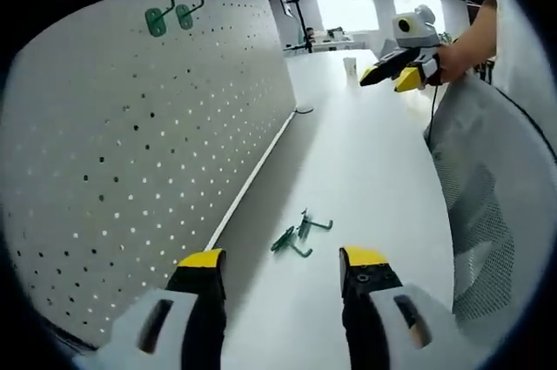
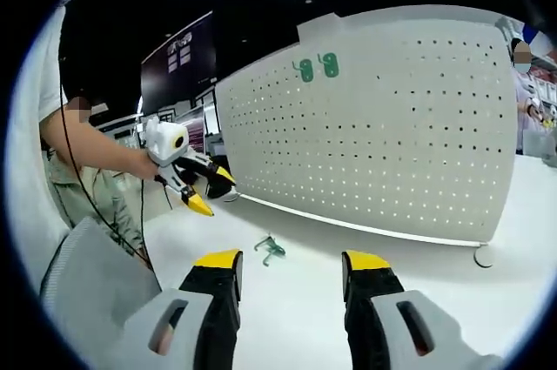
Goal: Insert the hook assembly into the mounting plate slot until the hook locks in place.
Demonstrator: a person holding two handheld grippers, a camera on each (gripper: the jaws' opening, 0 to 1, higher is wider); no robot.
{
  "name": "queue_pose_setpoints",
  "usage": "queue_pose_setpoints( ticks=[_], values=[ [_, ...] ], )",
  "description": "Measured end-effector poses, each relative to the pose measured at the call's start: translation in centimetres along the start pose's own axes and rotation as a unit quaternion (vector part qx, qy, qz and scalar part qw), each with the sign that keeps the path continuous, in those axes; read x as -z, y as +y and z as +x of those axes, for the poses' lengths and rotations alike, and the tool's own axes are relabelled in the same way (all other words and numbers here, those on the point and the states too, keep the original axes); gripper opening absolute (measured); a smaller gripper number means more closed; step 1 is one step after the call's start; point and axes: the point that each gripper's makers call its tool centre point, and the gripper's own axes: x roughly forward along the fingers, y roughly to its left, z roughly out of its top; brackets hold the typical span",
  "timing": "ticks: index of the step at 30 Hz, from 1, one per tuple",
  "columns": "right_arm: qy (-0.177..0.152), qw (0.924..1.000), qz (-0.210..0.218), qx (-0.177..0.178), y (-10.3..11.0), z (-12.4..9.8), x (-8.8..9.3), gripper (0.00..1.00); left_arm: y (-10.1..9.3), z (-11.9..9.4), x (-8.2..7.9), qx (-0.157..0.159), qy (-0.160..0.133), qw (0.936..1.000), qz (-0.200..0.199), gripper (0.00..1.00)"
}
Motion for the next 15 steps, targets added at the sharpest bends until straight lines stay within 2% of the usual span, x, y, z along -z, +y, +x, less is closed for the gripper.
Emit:
queue_pose_setpoints(
  ticks=[15],
  values=[
    [0.008,0.9999,0.005,-0.003,0.2,0.2,0.5,0.43,-0.2,2.7,0.8,0.050,0.049,0.9957,0.061,0.45]
  ],
)
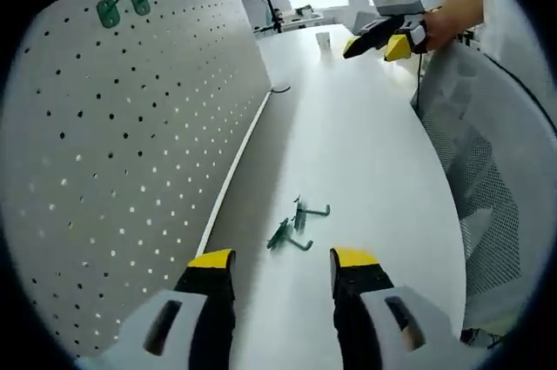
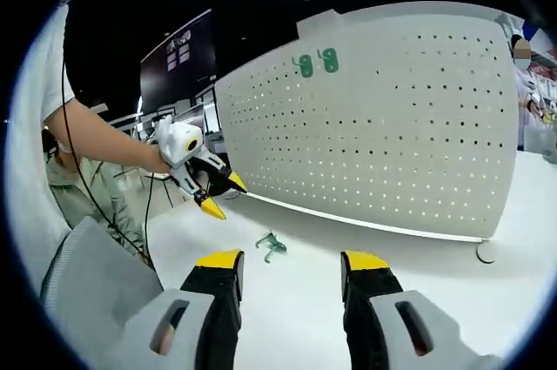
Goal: Insert the hook assembly into the mounting plate slot until the hook locks in place.
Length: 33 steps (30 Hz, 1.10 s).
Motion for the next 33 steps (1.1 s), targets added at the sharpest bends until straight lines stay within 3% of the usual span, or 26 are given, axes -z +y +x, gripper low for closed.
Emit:
queue_pose_setpoints(
  ticks=[23,33],
  values=[
    [0.008,0.9999,0.009,-0.001,-0.1,0.1,0.5,0.42,0.5,3.4,1.0,0.060,0.045,0.9949,0.068,0.42],
    [0.010,0.9999,0.012,0.002,-0.3,-0.1,0.6,0.42,0.6,4.9,1.1,0.080,0.054,0.9914,0.088,0.34]
  ],
)
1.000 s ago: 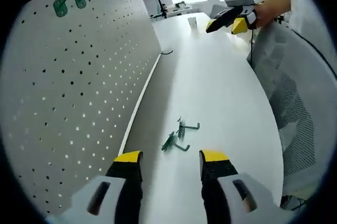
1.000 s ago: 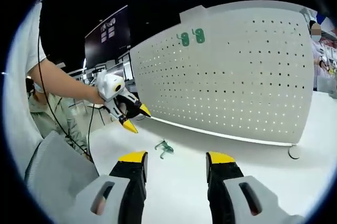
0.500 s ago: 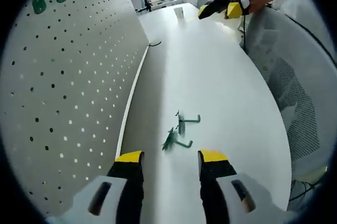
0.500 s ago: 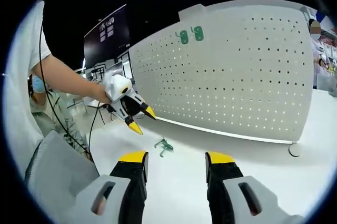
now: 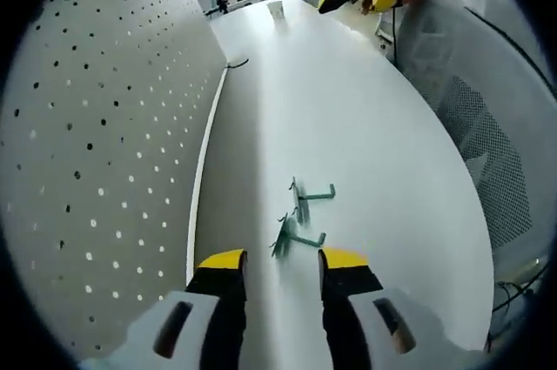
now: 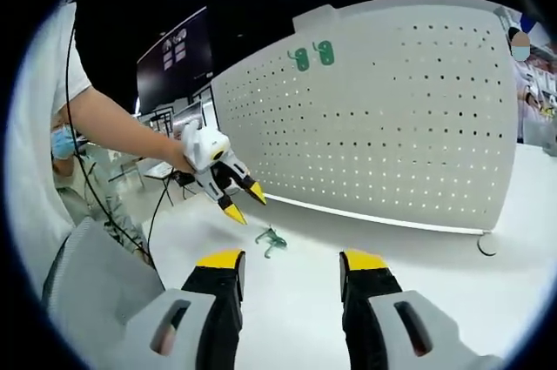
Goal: Insert the hook assembly into the mounting plate slot until the hook locks in place.
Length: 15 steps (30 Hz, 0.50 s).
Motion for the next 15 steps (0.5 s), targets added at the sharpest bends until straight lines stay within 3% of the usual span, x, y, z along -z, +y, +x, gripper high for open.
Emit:
queue_pose_setpoints(
  ticks=[15],
  values=[
    [0.005,1.0000,0.005,0.004,-0.3,-0.1,0.2,0.40,-0.2,1.9,0.4,0.029,0.008,0.9995,0.007,0.23]
  ],
)
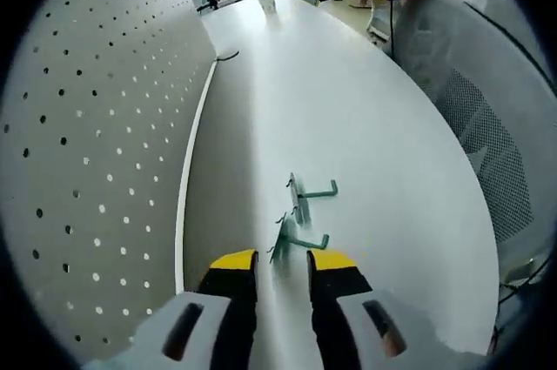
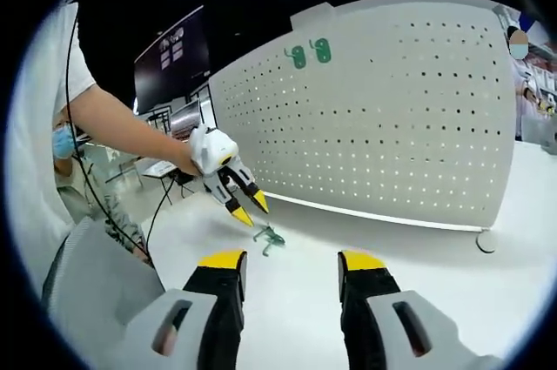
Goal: Insert the hook assembly into the mounting plate slot until the hook locks in place.
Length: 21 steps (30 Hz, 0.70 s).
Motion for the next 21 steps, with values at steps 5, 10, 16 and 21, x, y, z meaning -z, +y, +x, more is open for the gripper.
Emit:
queue_pose_setpoints(
  ticks=[5,10,16,21],
  values=[
    [0.000,1.0000,0.001,0.002,-0.1,-0.1,0.0,0.39,0.1,0.6,-0.1,0.006,0.002,1.0000,0.000,0.19],
    [0.000,1.0000,0.003,0.003,-0.1,-0.1,0.0,0.39,0.0,1.1,0.3,0.011,0.010,0.9999,-0.006,0.17],
    [0.000,1.0000,0.006,0.005,-0.3,-0.1,0.1,0.38,-0.1,1.5,0.4,0.015,0.013,0.9998,-0.006,0.15],
    [0.000,1.0000,0.008,0.006,-0.4,-0.2,0.1,0.38,-0.2,1.9,0.5,0.016,0.018,0.9997,-0.011,0.12]
  ],
)
